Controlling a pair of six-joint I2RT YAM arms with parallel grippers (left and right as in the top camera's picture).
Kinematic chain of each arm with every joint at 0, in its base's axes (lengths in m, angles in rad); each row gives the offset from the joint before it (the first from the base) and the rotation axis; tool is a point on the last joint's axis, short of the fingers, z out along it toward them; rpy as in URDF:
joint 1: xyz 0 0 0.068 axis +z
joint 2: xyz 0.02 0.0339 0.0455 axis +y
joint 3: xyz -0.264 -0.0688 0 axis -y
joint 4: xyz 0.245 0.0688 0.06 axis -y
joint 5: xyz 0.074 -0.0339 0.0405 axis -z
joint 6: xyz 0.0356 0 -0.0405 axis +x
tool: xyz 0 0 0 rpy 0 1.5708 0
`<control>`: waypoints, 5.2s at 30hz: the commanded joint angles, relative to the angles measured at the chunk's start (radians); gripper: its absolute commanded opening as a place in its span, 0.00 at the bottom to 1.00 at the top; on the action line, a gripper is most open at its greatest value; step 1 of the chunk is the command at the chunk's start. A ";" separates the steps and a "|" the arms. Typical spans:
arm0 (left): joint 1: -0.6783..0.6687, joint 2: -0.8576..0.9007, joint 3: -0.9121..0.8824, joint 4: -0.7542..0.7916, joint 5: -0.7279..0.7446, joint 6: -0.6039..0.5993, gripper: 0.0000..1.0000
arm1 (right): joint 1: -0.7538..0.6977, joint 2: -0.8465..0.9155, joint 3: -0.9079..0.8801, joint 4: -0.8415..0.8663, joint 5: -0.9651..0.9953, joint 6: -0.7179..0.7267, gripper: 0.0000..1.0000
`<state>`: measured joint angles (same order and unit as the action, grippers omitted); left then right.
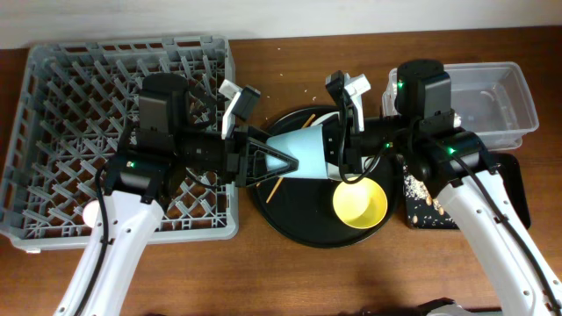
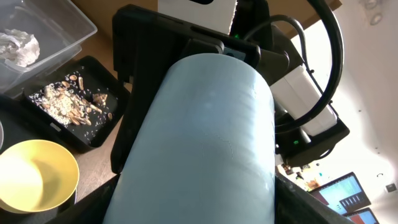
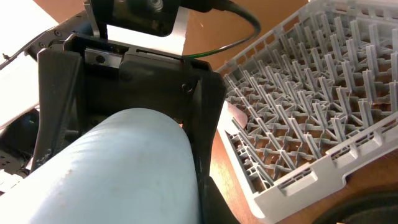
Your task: Sort waste into correct bins and load items into the dishwasher rack
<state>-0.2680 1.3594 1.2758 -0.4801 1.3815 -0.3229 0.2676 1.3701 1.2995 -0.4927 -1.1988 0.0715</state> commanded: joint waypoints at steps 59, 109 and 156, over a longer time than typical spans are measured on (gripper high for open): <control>0.459 0.073 -0.029 -0.718 -1.239 -0.072 0.99 | 0.112 0.144 0.000 -0.551 0.774 0.128 0.77; 0.294 0.029 0.361 -0.849 -0.986 0.511 0.99 | -0.151 -0.764 -0.368 -0.263 1.255 -0.266 0.98; -0.285 0.884 0.568 -0.501 -1.437 0.262 0.00 | -0.163 -1.366 -1.294 0.419 1.154 -0.266 0.98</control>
<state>-0.5751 2.2284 1.6840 -0.8066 -0.0856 0.0055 0.1101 0.0101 0.0143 -0.0738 -0.0399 -0.1909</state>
